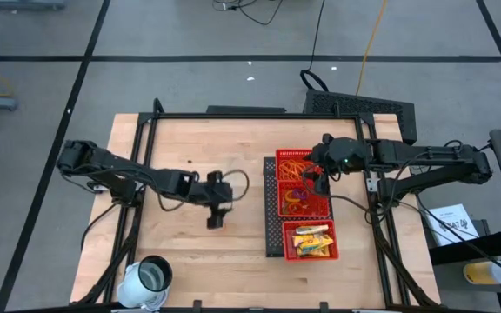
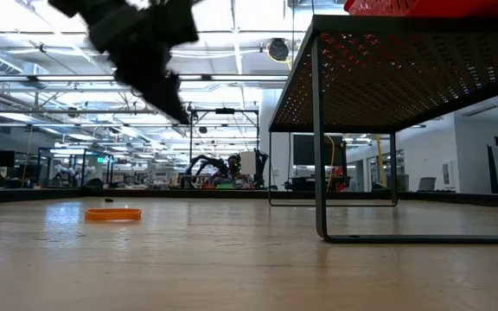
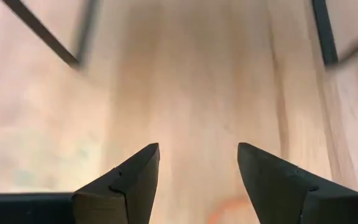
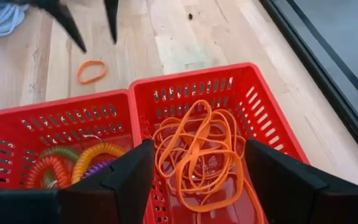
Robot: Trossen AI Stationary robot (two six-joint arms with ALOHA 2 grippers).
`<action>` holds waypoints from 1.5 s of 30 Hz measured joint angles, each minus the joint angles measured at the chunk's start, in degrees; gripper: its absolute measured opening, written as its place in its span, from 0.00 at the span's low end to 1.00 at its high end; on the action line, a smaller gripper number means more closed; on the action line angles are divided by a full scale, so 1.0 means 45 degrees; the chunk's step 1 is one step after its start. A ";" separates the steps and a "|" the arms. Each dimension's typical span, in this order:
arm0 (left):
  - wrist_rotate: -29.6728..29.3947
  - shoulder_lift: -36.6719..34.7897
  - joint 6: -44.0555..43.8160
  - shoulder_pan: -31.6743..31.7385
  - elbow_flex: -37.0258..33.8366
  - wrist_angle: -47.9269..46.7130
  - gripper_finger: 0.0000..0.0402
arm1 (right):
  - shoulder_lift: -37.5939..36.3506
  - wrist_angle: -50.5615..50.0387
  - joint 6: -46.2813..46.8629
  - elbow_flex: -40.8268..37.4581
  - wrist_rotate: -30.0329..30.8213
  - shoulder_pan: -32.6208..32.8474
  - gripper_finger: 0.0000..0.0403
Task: Pick & Place Office Desk Supplies
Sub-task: Put the orange rubber band into the top red bin on the shelf
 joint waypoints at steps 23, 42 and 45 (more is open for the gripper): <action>0.0991 0.3863 -0.2175 -0.1507 -0.0811 0.0094 0.56 | 0.0005 0.0256 -0.0051 -0.0002 0.0002 0.0005 0.59; 0.0034 0.3777 -0.1856 -0.0445 -0.0887 0.0025 0.04 | 0.0005 0.0252 -0.0248 -0.0007 0.0002 0.0005 0.59; -0.0244 0.3425 -0.1424 -0.0404 -0.0909 -0.0060 0.08 | 0.0005 0.0245 -0.0248 -0.0007 0.0002 0.0005 0.58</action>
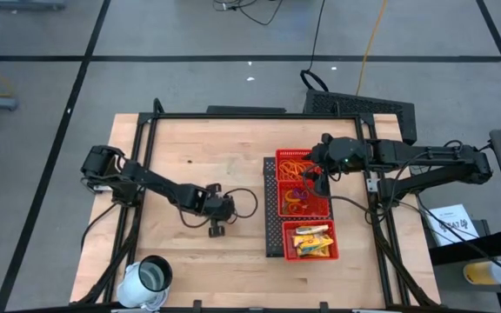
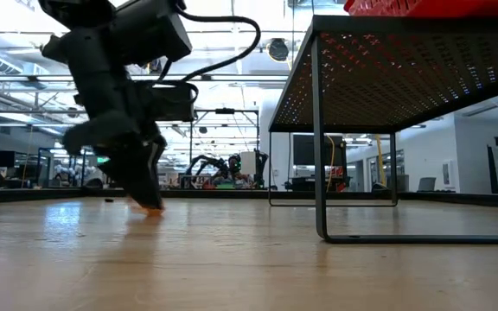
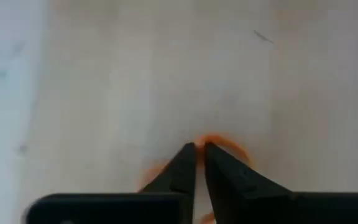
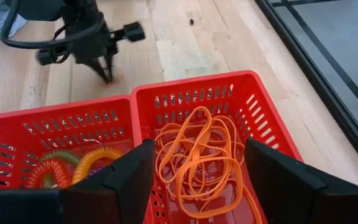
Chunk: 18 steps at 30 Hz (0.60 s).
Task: Pick & Place Office Desk Supplies
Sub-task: Put the orange rubber band into the top red bin on the shelf
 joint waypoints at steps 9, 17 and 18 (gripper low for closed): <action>-0.4024 -0.0794 -0.0452 0.0155 -0.0027 -0.0378 0.19 | 0.0001 0.0213 0.0005 -0.0544 0.0000 0.0000 0.58; -0.3748 -0.0798 -0.0323 0.0559 -0.0029 -0.0415 0.20 | 0.0000 0.0204 0.0029 -0.0782 -0.0005 0.0000 0.58; -0.3762 -0.0803 -0.0304 0.0613 -0.0029 -0.0374 0.20 | 0.0000 0.0204 0.0020 -0.0782 -0.0005 0.0000 0.58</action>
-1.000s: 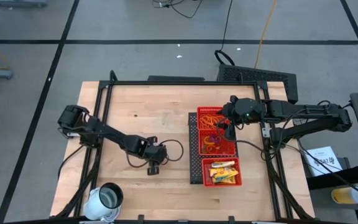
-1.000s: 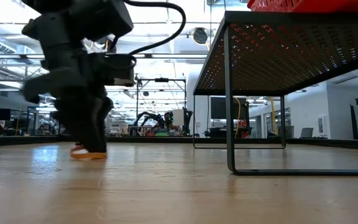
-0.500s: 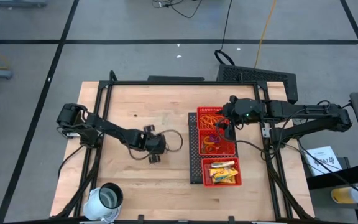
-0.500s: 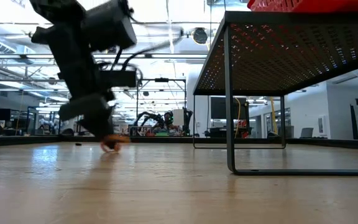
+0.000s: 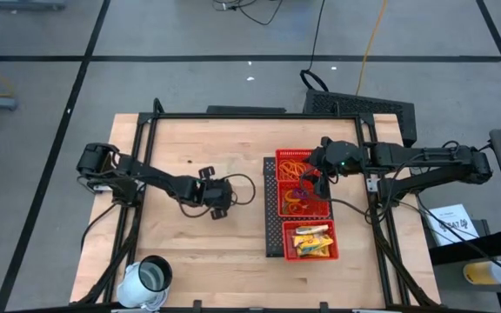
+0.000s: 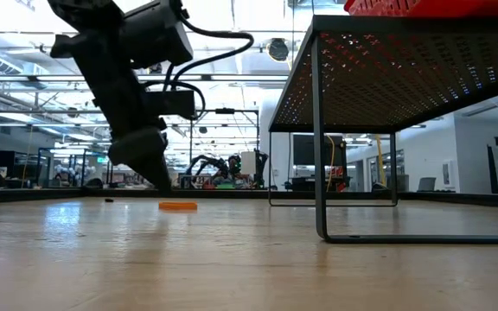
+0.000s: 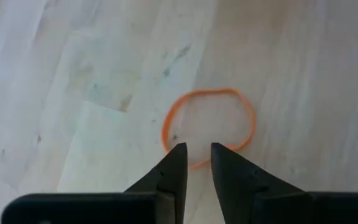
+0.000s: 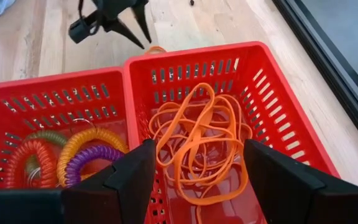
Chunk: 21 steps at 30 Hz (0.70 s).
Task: Pick & Place Office Desk Supplies
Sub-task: Put the orange rubber band into the top red bin on the shelf
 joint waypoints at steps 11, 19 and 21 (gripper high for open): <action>0.2902 0.0088 0.1036 0.0535 0.0042 0.0850 0.35 | 0.0000 0.0005 -0.0054 0.0000 0.0000 0.0000 0.57; 0.3400 0.1038 0.1330 0.1140 0.0092 0.1066 0.44 | 0.0000 0.0195 -0.0058 0.0000 0.0000 0.0000 0.58; 0.3791 0.1217 0.1610 0.1280 0.0100 0.1164 0.41 | -0.0005 0.0199 -0.0056 0.0000 0.0000 0.0000 0.57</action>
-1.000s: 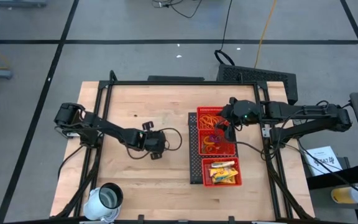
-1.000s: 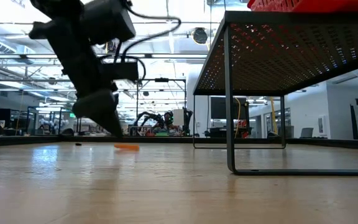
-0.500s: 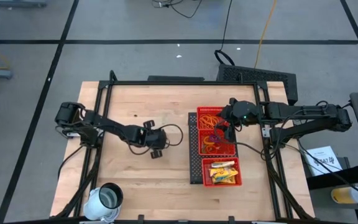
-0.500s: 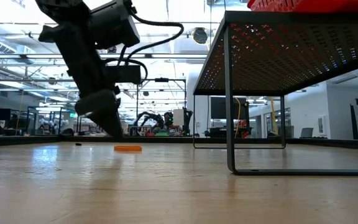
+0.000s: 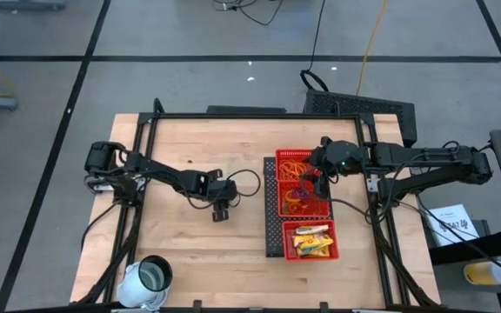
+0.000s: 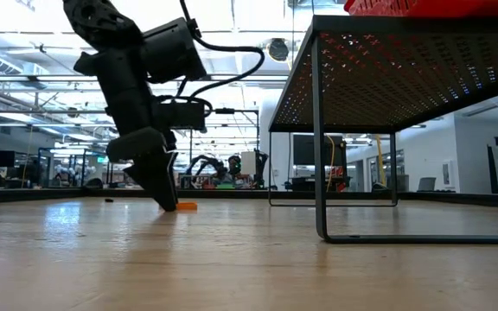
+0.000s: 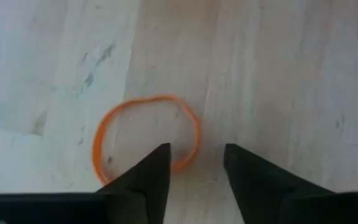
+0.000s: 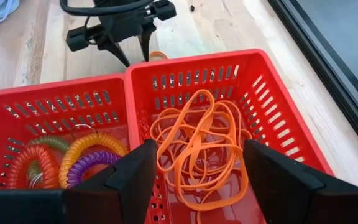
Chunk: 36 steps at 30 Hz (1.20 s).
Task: Pick & Place Office Desk Supplies
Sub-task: Put the orange rubber band into the top red bin on the shelf
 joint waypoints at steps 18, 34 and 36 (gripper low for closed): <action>0.0724 -0.0448 0.0740 0.0392 -0.0050 0.0797 0.01 | 0.0005 0.0859 0.0046 -0.0005 0.0000 0.0000 0.56; -0.1183 -0.4688 0.1094 0.0061 0.0279 0.0633 0.04 | 0.0002 0.2251 0.0056 -0.0008 -0.0029 0.0000 0.57; -0.1302 -0.4734 -0.0048 0.0562 0.0287 -0.0376 0.09 | 0.0005 0.2263 0.0056 -0.0010 -0.0029 0.0000 0.57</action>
